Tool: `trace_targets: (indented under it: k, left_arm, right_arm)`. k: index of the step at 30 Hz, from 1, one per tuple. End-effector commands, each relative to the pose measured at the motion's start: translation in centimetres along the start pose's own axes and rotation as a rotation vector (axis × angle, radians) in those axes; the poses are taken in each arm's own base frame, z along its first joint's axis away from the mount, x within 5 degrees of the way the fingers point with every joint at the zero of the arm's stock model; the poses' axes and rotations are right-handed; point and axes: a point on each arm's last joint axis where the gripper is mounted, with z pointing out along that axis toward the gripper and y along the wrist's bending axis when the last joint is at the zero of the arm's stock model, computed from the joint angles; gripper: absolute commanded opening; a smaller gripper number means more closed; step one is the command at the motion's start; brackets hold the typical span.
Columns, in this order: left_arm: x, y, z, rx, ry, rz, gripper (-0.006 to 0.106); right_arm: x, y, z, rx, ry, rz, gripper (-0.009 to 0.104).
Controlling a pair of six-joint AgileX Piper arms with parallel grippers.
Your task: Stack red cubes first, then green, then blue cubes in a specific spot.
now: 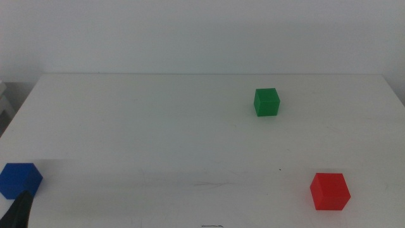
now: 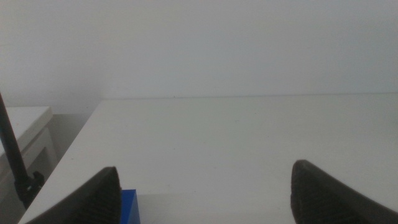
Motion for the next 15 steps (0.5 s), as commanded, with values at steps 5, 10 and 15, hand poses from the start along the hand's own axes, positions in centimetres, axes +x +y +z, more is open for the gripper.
trace_targets:
  k: [5,10,15]
  left_arm:
    - [-0.9,-0.1,-0.2,0.009,-0.102,-0.019,0.094]
    - [-0.9,-0.1,-0.2,0.009,-0.102,-0.019,0.094]
    - [-0.9,-0.1,-0.2,0.009,-0.102,-0.019,0.094]
  right_arm:
    - [-4.2,0.2,2.9,-0.071,0.202,0.062,0.094]
    - [-5.8,0.3,6.6,-0.105,0.475,0.092,0.094]
    - [-6.2,2.0,10.6,-0.145,0.673,0.125,0.094]
